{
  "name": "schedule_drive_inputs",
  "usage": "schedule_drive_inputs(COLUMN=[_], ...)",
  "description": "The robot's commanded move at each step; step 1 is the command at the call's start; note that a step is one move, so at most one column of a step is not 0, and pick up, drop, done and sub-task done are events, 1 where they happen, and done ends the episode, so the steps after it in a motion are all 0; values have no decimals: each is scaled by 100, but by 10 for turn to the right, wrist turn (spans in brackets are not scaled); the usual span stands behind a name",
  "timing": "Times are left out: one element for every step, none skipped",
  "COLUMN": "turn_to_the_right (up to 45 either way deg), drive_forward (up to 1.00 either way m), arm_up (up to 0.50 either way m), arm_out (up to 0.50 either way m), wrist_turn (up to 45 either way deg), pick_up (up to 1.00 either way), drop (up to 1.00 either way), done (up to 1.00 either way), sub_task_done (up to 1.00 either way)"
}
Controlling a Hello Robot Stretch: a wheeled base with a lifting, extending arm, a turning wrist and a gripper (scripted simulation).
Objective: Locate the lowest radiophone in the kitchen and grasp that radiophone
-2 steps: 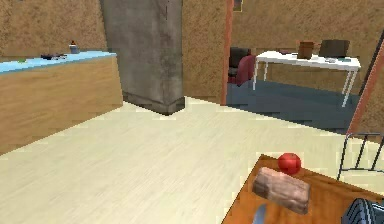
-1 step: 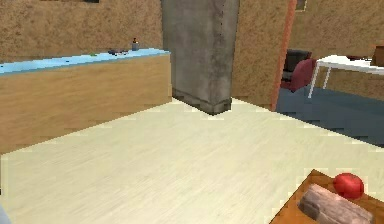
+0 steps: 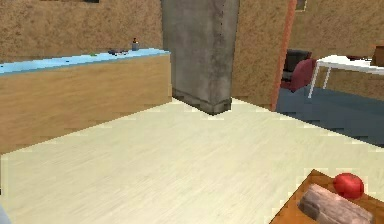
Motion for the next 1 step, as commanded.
schedule_drive_inputs(turn_to_the_right=[0], drive_forward=[0], arm_up=[22], arm_out=[0], wrist_turn=[0], pick_up=[0], drop=[0], done=[0], sub_task_done=[0])
